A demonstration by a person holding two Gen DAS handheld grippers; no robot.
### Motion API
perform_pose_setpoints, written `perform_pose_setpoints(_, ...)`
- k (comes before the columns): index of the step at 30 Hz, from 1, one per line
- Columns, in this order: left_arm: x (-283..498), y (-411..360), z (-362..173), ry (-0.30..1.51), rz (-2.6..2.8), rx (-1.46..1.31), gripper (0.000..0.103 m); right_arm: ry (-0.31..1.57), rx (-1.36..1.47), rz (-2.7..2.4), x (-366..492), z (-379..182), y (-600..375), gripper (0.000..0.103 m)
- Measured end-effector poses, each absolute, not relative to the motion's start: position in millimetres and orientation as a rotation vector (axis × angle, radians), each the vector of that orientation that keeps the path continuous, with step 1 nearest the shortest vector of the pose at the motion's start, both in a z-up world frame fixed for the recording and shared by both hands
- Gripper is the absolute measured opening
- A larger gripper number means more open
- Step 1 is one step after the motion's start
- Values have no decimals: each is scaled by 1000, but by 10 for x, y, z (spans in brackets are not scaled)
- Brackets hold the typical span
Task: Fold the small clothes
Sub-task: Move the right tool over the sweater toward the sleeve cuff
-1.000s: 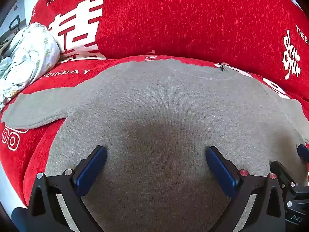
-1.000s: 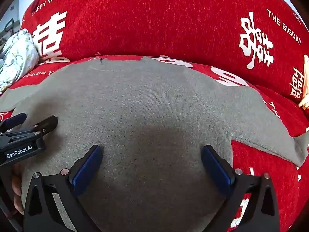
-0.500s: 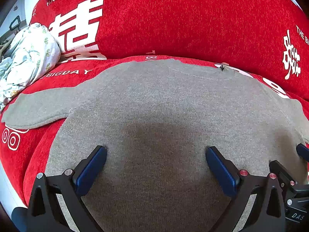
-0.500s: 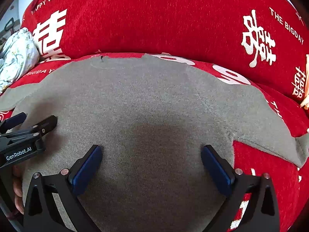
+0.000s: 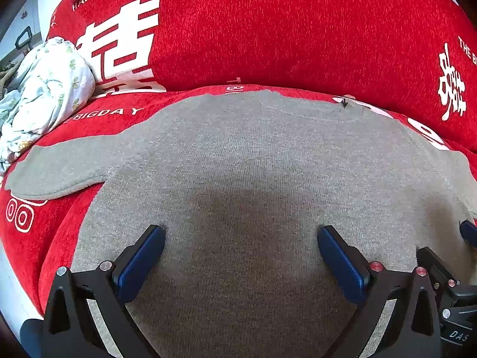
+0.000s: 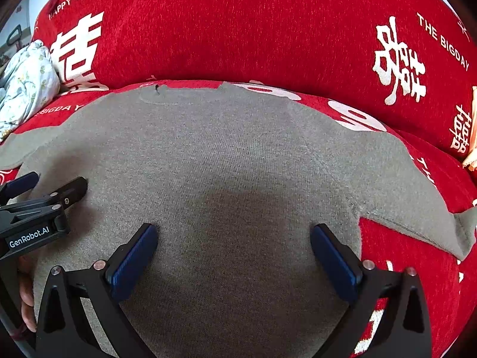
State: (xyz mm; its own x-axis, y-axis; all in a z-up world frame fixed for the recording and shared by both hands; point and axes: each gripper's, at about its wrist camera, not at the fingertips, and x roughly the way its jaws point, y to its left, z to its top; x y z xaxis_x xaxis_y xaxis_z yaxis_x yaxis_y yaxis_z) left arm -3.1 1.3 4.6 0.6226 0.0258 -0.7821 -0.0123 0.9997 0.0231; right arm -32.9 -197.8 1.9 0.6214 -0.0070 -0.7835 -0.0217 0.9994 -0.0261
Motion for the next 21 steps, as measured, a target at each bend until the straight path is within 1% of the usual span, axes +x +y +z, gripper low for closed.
perform_pose_setpoints(7, -49, -41, 58, 889, 52, 57, 103, 906, -30, 19, -322, 42, -1997, 103)
perform_pose_setpoints(14, -146, -127, 160, 836, 100, 171, 103, 847, -90, 56, -406, 171, -1848, 103)
perform_pose_setpoints(21, -159, -70, 190, 879, 137, 173, 103, 789, -114, 43, -470, 287, -1818, 103)
